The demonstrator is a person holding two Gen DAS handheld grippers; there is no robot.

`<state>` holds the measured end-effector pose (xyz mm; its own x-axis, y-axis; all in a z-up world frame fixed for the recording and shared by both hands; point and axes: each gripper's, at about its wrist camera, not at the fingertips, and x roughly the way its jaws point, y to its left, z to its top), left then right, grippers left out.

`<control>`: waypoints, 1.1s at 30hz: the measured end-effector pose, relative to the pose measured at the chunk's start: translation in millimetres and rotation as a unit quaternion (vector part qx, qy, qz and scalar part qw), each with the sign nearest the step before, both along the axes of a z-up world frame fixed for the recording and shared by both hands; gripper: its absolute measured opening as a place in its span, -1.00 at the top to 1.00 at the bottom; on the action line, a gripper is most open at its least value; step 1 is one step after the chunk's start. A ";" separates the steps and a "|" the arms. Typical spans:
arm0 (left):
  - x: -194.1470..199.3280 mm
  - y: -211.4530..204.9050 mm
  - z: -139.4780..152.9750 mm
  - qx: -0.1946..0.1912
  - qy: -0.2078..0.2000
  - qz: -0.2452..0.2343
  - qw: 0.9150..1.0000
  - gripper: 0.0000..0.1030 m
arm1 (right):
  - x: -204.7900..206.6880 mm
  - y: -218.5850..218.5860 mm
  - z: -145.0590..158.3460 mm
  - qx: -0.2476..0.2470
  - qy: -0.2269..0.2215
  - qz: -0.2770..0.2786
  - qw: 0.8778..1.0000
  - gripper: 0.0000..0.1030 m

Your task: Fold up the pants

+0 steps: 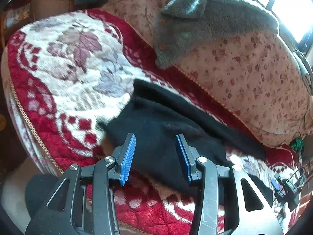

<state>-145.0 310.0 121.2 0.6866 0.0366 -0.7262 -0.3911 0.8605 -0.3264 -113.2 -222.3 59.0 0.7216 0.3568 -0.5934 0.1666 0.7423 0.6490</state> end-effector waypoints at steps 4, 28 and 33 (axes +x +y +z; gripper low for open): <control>-3.7 5.9 12.3 -0.008 -0.018 0.003 1.000 -0.14 | 14.9 10.3 -1.9 0.003 0.007 0.012 1.000 0.29; 166.3 -92.8 -76.7 -0.193 0.079 -0.093 0.974 -0.14 | 72.0 4.6 -20.4 0.047 0.037 0.021 0.998 0.24; 183.1 -97.3 -85.5 -0.199 0.086 -0.087 0.972 -0.14 | 81.9 0.6 -28.5 0.052 0.045 0.021 0.997 0.15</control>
